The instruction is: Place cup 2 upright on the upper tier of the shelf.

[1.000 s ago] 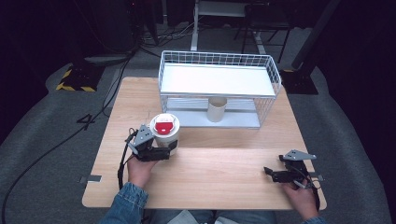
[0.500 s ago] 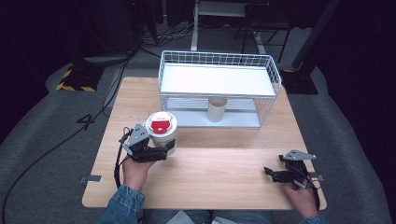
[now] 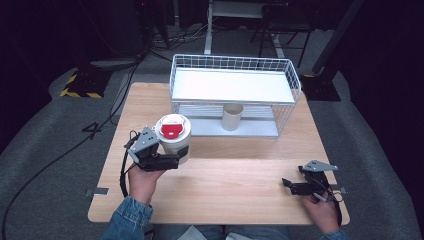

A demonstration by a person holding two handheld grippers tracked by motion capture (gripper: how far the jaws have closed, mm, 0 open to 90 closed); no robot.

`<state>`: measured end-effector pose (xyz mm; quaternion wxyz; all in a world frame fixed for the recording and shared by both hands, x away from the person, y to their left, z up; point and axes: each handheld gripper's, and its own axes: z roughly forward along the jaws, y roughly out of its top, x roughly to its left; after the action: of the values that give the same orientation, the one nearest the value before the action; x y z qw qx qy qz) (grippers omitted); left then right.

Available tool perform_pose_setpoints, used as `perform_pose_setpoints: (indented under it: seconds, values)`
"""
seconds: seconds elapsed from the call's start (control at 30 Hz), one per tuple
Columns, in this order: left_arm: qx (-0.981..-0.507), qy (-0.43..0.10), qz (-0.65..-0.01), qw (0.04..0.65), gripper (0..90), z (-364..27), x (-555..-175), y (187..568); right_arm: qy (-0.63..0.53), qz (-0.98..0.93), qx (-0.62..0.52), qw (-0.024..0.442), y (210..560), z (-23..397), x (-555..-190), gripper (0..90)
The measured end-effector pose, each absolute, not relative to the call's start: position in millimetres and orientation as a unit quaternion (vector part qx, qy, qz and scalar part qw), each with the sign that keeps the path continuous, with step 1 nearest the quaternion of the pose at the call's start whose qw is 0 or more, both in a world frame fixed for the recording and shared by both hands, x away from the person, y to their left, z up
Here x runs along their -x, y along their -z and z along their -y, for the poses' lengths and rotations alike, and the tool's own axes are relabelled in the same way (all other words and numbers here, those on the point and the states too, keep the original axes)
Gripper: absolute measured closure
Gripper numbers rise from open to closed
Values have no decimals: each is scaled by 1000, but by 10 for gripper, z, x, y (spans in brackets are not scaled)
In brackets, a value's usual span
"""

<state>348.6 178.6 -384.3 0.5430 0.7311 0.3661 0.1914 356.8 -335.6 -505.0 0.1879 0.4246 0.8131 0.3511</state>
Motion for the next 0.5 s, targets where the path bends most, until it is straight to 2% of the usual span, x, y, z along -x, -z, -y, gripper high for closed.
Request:
perform_pose_setpoints:
  seconds: [0.5]
  values:
    - [-734,-189,-347,553,99,-1661,-3571,3463,-350,-811,-428,189,5049,3348,-3572,118]
